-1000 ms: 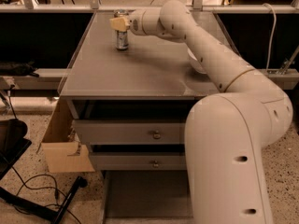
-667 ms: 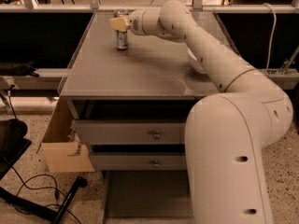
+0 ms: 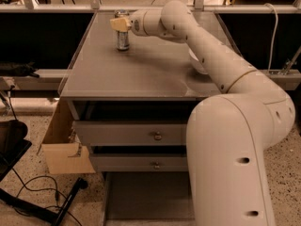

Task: Pick redbull can from bottom drawer and place on counter

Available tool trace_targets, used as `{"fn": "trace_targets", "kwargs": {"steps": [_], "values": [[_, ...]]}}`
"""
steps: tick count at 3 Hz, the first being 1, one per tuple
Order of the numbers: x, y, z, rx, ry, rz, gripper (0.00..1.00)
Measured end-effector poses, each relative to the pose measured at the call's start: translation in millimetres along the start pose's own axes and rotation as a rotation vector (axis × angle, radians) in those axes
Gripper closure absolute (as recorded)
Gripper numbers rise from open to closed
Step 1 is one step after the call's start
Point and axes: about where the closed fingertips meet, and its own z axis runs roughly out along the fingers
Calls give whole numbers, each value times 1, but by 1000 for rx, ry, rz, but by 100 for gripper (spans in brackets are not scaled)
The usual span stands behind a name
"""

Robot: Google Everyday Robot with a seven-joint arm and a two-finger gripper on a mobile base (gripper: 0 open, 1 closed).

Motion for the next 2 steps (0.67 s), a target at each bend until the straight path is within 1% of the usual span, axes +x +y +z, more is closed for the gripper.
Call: {"fn": "trace_targets", "kwargs": {"steps": [1, 2], "values": [[0, 0, 0, 0, 0, 0, 11], [0, 0, 0, 0, 0, 0, 0]]}}
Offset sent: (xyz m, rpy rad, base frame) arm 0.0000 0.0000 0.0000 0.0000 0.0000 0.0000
